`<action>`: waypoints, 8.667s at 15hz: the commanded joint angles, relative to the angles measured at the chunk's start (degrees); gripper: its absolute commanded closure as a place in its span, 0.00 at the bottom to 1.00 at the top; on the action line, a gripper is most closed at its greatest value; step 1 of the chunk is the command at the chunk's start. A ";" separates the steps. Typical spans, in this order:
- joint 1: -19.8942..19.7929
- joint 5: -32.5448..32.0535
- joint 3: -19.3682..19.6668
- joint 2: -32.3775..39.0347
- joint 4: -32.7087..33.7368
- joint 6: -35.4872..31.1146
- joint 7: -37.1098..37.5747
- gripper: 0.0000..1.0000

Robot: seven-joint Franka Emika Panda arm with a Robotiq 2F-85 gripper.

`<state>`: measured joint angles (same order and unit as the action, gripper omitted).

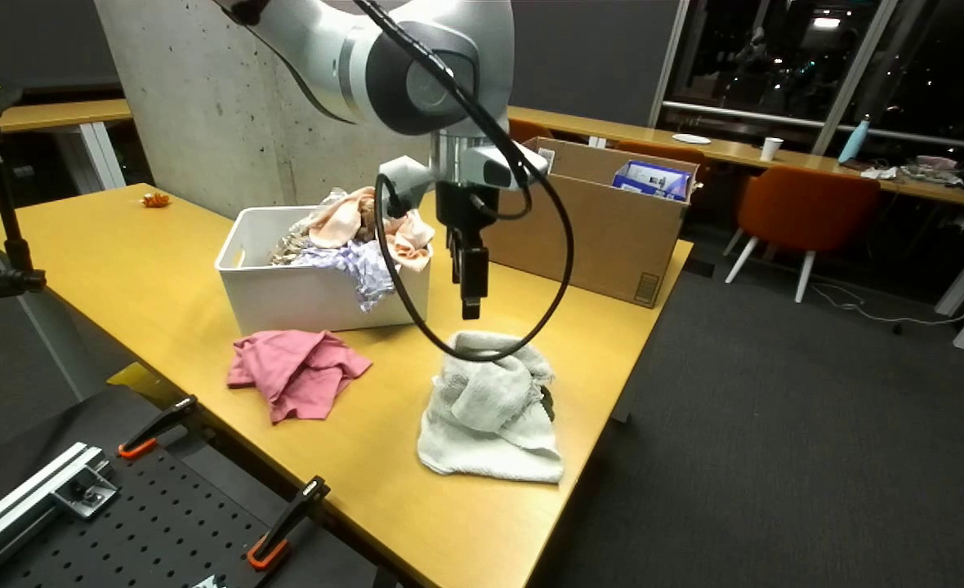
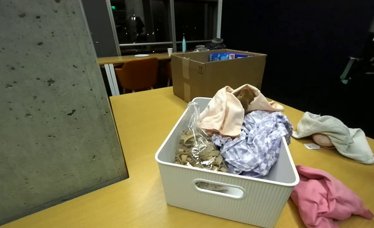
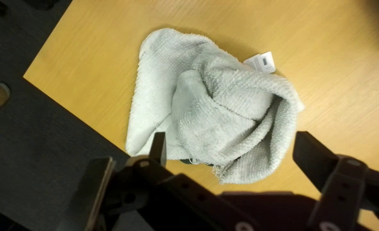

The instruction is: Use the pink shirt to pick up the moose, put it and the shirt inside the white basket, use the grey towel to pick up the toy vegetable and put it inside the white basket

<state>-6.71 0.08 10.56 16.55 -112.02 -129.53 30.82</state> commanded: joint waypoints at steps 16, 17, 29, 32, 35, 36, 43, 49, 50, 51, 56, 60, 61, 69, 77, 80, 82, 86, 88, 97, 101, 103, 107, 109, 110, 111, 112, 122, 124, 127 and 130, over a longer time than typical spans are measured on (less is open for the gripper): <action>4.04 3.52 -1.10 15.82 4.53 -8.01 -1.23 0.00; 4.14 3.34 -0.76 14.93 2.83 -8.62 -1.13 0.00; 3.11 2.67 2.49 12.89 -0.05 -11.08 -1.18 0.00; 3.22 2.79 2.31 13.88 1.68 -10.65 -1.08 0.00; 2.64 3.44 1.84 15.60 2.50 -11.28 -1.69 0.00; 2.66 3.32 1.88 16.09 2.76 -11.25 -1.74 0.00; 2.89 1.77 3.17 21.29 6.29 -11.46 -1.69 0.00; 2.30 1.04 3.32 27.56 13.47 -10.35 -3.75 0.03; 2.18 1.10 3.25 28.40 14.38 -10.36 -4.25 0.26; 2.16 1.18 3.26 29.02 14.98 -10.43 -4.45 0.29; 1.77 1.88 3.12 30.50 16.10 -11.07 -5.18 0.66; 2.17 2.02 3.64 26.90 12.23 -11.84 -4.41 0.95; 2.50 1.65 4.14 25.39 10.90 -12.06 -4.24 0.99; 9.47 -8.67 12.11 10.92 2.79 -8.05 1.98 1.00; 13.05 -26.63 7.66 -2.63 10.81 8.64 8.62 1.00; 14.32 -29.45 1.55 -4.38 15.40 12.71 7.07 1.00; 15.71 -29.49 -2.90 -4.01 18.35 14.47 5.48 1.00; 19.63 -26.18 -11.22 -1.19 22.12 15.46 1.36 1.00; 22.36 -24.96 -14.78 -0.09 22.94 15.61 0.42 1.00; 17.96 -4.92 -18.89 6.41 28.48 13.00 -23.24 1.00; 11.91 0.01 -16.57 14.66 37.14 18.30 -31.19 1.00; 11.15 -0.20 -15.86 18.63 41.67 20.72 -32.04 1.00; 11.74 -1.32 -15.20 26.20 51.15 25.92 -31.30 1.00; 12.83 -2.10 -14.81 30.36 56.04 28.58 -30.62 1.00; 13.29 -2.30 -14.68 32.52 58.28 29.85 -30.51 1.00; 13.78 -2.36 -14.53 34.83 60.46 30.95 -30.40 1.00; 14.24 -2.51 -14.31 36.66 62.20 32.00 -30.25 1.00; 20.17 -5.63 -11.10 41.09 69.46 37.84 -21.12 0.55; 21.25 -6.12 -10.98 39.22 69.05 39.39 -18.10 0.40; 22.17 -6.10 -10.81 35.47 67.07 41.85 -13.01 0.19; 21.83 -5.89 -10.18 30.05 62.24 42.58 -7.23 0.01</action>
<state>15.14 -5.61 -0.91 52.80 -43.73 -88.17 18.57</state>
